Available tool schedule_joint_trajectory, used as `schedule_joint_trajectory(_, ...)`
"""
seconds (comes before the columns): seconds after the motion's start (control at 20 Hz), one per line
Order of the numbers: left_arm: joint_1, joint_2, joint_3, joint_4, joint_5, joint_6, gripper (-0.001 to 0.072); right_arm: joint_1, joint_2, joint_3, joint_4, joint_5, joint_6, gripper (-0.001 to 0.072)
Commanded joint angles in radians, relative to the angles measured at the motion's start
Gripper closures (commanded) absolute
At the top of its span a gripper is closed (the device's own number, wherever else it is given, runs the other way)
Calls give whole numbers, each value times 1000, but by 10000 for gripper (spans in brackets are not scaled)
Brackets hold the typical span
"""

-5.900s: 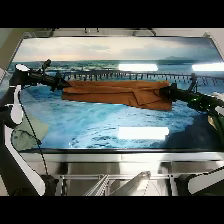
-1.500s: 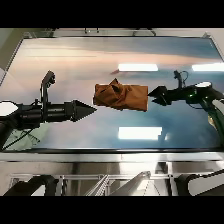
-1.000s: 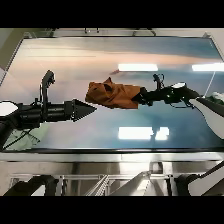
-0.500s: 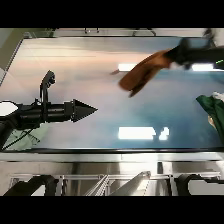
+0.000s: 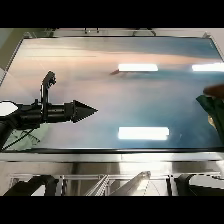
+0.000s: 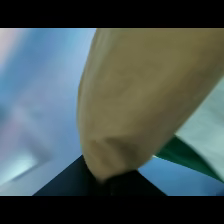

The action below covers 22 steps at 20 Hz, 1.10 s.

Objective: Fold the shirts.

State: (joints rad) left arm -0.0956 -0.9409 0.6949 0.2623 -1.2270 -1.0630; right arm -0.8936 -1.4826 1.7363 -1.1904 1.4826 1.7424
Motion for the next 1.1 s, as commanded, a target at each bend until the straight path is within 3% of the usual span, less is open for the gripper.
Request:
schedule_joint_trajectory(0.0, 0, 0, 0, 0, 2, 0, 222, -161, 1, -150, -243, 123, -19, 691)
schedule_joint_trajectory(0.2, 0, 0, 0, 7, 1, 0, 222, -252, 1, -369, -357, 119, -30, 691)
schedule_joint_trajectory(0.35, 0, -2, 0, 7, 1, 0, 222, -259, 1, -413, -415, 98, -33, 691)
schedule_joint_trajectory(0.4, 0, -2, 0, 7, 0, 0, 222, -259, 1, -412, -410, 96, -47, 661)
schedule_joint_trajectory(0.45, 0, -2, 0, 7, 0, 0, 222, -258, 1, -412, -410, 97, -45, 402)
schedule_joint_trajectory(0.5, 0, -2, 0, 6, 0, 0, 222, -256, 1, -412, -405, 103, -44, 14)
schedule_joint_trajectory(0.7, 0, -1, 0, -3, 8, 0, 222, -212, 2, -396, -307, 182, -10, 57)
schedule_joint_trajectory(0.8, 1, -1, 3, -3, 8, 0, 238, -160, 3, -362, -141, 243, 2, 424)
schedule_joint_trajectory(0.85, 1, -1, 7, -1, 7, 1, 369, -127, 5, -342, -47, 268, 19, 530)
schedule_joint_trajectory(0.9, 1, -1, 19, 0, 5, 3, 522, -89, 13, -322, 37, 288, 40, 594)
schedule_joint_trajectory(0.95, 1, -1, 40, 0, -4, 18, 563, -41, 27, -298, 102, 298, 53, 675)
schedule_joint_trajectory(1.05, 1, -1, 92, 5, -14, 45, 573, 61, 64, -263, 149, 289, 63, 690)
